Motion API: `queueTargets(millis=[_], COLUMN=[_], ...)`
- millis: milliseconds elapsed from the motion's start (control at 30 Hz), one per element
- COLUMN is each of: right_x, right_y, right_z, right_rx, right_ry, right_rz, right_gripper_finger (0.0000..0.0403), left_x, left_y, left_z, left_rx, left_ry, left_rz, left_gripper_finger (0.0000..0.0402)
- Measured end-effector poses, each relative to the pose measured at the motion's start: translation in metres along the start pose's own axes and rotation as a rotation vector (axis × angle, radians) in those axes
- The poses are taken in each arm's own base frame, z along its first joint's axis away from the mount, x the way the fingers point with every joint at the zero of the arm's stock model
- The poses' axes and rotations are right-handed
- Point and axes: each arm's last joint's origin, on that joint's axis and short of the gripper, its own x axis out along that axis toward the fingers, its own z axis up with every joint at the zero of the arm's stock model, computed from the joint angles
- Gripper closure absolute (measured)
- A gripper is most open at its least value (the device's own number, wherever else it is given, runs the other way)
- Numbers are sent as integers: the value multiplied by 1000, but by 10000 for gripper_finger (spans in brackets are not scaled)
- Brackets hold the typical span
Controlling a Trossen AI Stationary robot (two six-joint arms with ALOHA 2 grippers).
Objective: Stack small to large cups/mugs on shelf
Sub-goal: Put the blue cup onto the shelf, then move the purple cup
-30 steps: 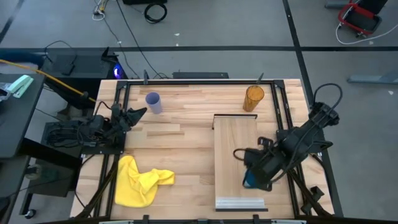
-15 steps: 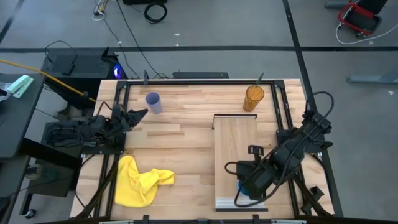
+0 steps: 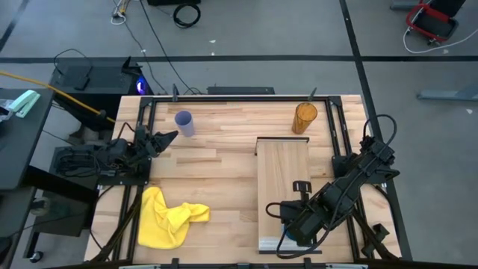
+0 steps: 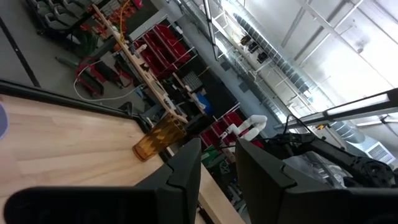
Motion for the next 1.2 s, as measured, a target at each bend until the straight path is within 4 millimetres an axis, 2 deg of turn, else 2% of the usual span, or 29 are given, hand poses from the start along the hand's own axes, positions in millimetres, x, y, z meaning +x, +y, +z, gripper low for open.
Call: queueTargets(millis=[133, 467, 767, 1067, 1200], right_x=[0, -8, -10, -37, -55], right_y=[0, -4, -5, -20, -35], right_z=[0, -2, -3, -12, -18], right_rx=[3, 23, 24, 79, 147], right_ry=[0, -16, -22, -84, -148], right_rz=[0, 15, 20, 64, 77], right_gripper_finger=[396, 338, 315, 302, 298], left_x=[0, 0, 0, 0, -1], left_y=[0, 0, 0, -1, -10], left_z=[0, 0, 0, 2, 11], left_rx=[0, 1, 1, 25, 51], left_ry=[0, 0, 0, -31, -94], left_rz=[0, -1, -1, 8, -28], left_gripper_finger=[294, 294, 294, 294, 294])
